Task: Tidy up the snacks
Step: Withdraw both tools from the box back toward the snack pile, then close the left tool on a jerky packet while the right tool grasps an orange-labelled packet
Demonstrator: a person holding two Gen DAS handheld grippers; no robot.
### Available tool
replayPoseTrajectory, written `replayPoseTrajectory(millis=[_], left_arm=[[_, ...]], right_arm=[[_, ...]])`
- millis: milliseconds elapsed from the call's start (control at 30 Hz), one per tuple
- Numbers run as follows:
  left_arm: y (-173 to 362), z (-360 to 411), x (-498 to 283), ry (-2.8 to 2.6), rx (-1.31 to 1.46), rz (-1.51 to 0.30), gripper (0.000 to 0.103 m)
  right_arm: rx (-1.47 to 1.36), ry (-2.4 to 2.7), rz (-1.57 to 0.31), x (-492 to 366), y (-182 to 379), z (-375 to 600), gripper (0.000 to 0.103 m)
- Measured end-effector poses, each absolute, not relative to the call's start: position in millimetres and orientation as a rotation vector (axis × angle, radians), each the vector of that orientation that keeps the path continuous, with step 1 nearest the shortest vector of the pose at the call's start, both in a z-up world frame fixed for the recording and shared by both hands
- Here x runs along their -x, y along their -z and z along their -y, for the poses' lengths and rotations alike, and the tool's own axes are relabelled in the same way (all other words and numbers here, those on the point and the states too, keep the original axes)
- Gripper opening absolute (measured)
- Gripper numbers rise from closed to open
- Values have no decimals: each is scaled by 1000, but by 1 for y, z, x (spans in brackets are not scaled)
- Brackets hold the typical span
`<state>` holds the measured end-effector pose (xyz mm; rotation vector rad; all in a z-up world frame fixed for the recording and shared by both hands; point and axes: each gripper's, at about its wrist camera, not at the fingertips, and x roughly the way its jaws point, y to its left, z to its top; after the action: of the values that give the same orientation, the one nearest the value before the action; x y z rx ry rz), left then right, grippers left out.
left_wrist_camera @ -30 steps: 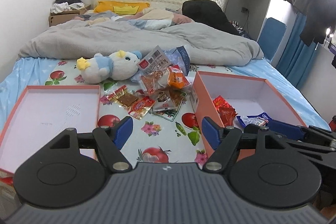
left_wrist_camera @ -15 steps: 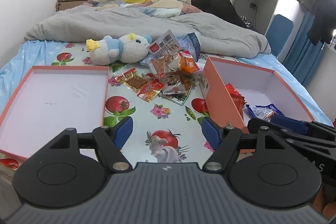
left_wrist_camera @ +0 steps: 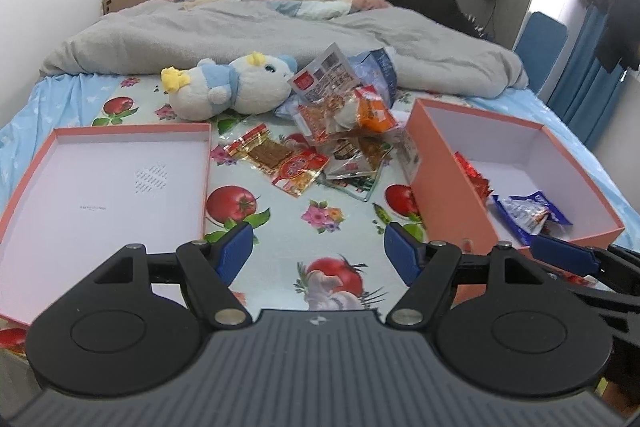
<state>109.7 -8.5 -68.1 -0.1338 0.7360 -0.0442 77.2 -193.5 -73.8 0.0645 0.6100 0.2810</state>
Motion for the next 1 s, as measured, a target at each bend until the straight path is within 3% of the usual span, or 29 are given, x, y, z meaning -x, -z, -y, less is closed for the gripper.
replayPoseTrajectory(millis=[1000], left_arm=[[128, -18, -225, 128, 172, -855, 77]], right_arm=[[-17, -345, -635, -150, 122, 150, 54]])
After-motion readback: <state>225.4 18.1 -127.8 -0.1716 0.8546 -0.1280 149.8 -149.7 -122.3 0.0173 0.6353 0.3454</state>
